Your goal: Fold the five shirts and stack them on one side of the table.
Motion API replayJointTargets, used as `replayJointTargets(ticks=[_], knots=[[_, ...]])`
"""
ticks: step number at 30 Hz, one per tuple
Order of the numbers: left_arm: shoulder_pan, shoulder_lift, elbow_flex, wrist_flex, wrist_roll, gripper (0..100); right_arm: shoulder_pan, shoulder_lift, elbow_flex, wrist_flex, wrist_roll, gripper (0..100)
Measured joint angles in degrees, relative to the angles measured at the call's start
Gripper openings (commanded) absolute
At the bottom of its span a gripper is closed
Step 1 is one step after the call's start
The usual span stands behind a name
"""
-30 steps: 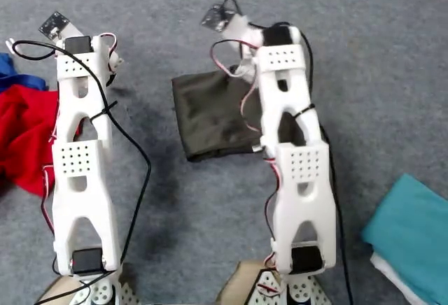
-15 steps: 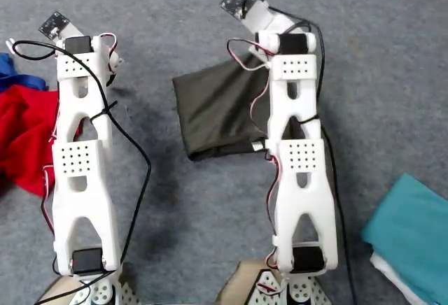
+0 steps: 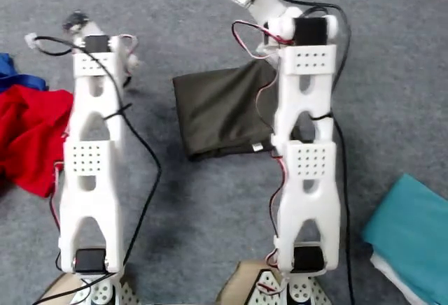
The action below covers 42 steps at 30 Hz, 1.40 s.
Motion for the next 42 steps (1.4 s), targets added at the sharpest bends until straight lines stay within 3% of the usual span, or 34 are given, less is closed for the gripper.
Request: replayJointTargets(ticks=[3, 9, 15, 20, 28, 42], knots=[[3.2, 0.0, -5.1, 4.7, -0.1, 2, 2.4, -5.6, 8.4, 0.2, -4.9, 0.4], [7.6, 0.1, -15.6, 13.3, 0.0, 2, 0.3, -21.3, 40.2, -0.7, -6.0, 0.4], [13.1, 1.8, -16.7, 15.0, -0.1, 2, -0.3, -30.5, 70.3, -14.4, -6.0, 0.4], [14.3, 5.0, -16.7, 15.0, -0.1, 2, -0.3, -32.6, 86.0, -22.9, -6.1, 0.4], [14.3, 10.6, -16.7, 14.4, -0.1, 2, 1.1, -32.6, 94.3, -29.9, -6.2, 0.4], [14.1, 12.0, -17.8, 12.7, 0.0, 2, 6.2, -33.5, 92.7, -29.0, -4.0, 0.4]])
